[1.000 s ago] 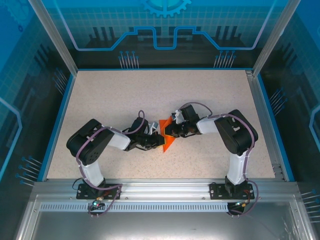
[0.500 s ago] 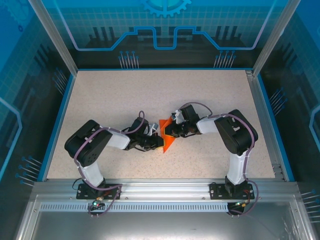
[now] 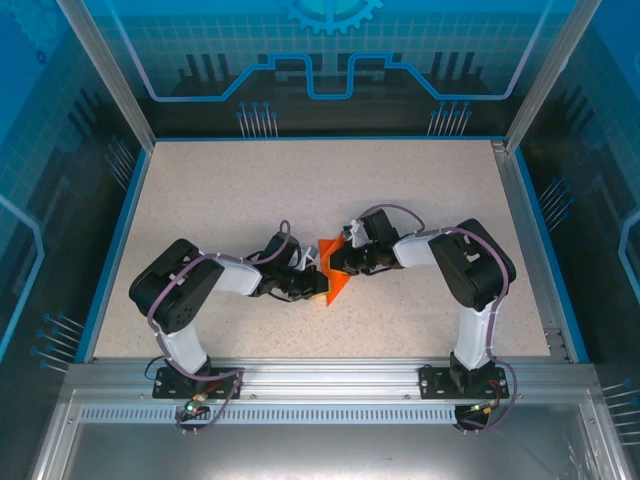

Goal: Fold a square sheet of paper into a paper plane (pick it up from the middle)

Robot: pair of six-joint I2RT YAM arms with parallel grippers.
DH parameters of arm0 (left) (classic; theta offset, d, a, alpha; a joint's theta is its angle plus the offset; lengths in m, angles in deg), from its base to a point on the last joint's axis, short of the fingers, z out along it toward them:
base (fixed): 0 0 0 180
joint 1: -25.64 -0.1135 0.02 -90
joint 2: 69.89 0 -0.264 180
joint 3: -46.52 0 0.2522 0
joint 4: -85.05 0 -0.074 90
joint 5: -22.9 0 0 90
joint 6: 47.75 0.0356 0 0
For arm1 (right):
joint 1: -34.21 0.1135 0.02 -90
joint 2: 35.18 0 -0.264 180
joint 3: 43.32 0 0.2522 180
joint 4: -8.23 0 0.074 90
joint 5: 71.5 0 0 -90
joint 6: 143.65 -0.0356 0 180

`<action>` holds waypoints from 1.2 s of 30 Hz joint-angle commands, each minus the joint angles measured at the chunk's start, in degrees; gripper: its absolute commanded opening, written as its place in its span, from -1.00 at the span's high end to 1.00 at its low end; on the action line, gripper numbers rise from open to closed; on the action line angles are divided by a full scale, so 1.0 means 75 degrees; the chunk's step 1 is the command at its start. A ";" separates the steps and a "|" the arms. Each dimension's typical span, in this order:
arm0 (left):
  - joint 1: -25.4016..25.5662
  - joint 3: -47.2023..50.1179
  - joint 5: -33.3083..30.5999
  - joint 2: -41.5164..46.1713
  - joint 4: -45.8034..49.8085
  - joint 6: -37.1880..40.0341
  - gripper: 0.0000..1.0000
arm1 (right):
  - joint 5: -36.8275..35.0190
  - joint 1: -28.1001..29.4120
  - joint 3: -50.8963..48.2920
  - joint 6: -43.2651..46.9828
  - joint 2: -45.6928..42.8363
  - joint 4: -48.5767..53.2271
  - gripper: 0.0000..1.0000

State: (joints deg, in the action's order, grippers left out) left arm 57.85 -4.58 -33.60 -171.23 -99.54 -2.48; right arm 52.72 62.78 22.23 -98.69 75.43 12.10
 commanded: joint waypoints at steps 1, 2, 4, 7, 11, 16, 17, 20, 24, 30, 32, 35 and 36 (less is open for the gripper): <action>0.0157 0.0103 -0.0074 -0.0122 0.1567 0.0375 0.65 | -0.0348 -0.0084 -0.0026 0.0075 0.0335 0.0516 0.76; 0.0180 0.0066 -0.0111 -0.0110 0.1686 0.0423 0.65 | -0.0349 -0.0084 -0.0016 0.0077 0.0342 0.0514 0.76; 0.0194 0.0024 -0.0177 -0.0094 0.1884 0.0469 0.66 | -0.0346 -0.0084 -0.0015 0.0068 0.0344 0.0516 0.76; 0.0234 0.0002 -0.0242 0.0004 0.2075 0.0535 0.72 | -0.0355 -0.0074 -0.0027 0.0069 0.0323 0.0499 0.75; 0.0232 -0.0001 -0.0293 0.0116 0.2236 0.0594 0.82 | -0.0357 -0.0072 -0.0015 0.0064 0.0334 0.0535 0.75; 0.0264 0.0004 -0.0127 0.0172 0.2203 0.0644 0.87 | -0.0400 -0.0074 -0.0026 0.0075 0.0343 0.0545 0.75; 0.0270 0.0000 -0.0085 0.0188 0.2192 0.0643 0.83 | -0.0397 -0.0073 -0.0015 0.0078 0.0346 0.0567 0.75; 0.0273 0.0022 -0.0080 0.0294 0.2282 0.0655 0.74 | -0.0411 -0.0066 -0.0026 0.0079 0.0361 0.0563 0.75; 0.0269 0.0022 -0.0092 0.0418 0.2425 0.0685 0.77 | -0.0411 -0.0062 -0.0032 0.0081 0.0358 0.0551 0.76; 0.0284 -0.0173 -0.0107 0.0225 0.2527 0.0714 0.83 | -0.0379 -0.0049 -0.0006 0.0070 0.0394 0.0545 0.75; 0.0308 -0.0223 -0.0077 0.0178 0.2571 0.0736 0.83 | -0.0402 -0.0037 -0.0026 0.0063 0.0381 0.0544 0.75; 0.0401 -0.0387 -0.0150 0.0119 0.2979 0.0979 0.82 | -0.0414 -0.0008 -0.0015 0.0058 0.0400 0.0566 0.75; 0.0429 -0.0457 -0.0177 0.0085 0.3207 0.1095 0.82 | -0.0426 -0.0019 -0.0015 0.0052 0.0412 0.0578 0.75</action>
State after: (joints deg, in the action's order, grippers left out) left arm 59.57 -7.66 -35.62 -169.05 -85.48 2.79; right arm 53.57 62.78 22.29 -98.69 75.62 12.49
